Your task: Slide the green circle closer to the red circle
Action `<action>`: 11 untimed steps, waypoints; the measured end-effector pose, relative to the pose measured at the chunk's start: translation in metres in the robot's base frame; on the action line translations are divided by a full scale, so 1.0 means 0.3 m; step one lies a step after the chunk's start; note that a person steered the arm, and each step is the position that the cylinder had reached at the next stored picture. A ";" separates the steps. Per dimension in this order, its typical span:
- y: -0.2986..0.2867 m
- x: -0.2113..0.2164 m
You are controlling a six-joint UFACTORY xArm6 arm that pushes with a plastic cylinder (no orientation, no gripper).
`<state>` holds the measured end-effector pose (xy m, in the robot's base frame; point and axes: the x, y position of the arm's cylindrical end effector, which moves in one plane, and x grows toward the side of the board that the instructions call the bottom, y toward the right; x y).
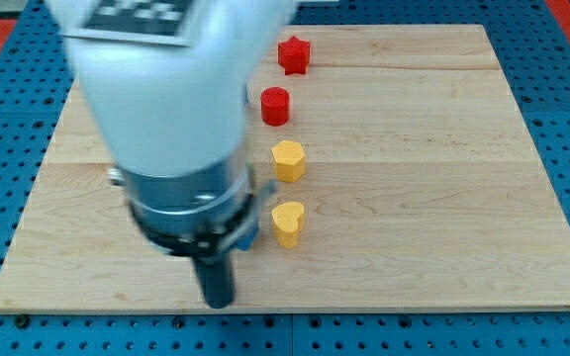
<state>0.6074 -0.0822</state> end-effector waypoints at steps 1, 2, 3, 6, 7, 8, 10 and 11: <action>-0.151 -0.026; -0.241 -0.030; -0.287 -0.069; -0.329 -0.102; -0.321 -0.275; -0.205 -0.450; -0.009 -0.686; -0.151 -0.737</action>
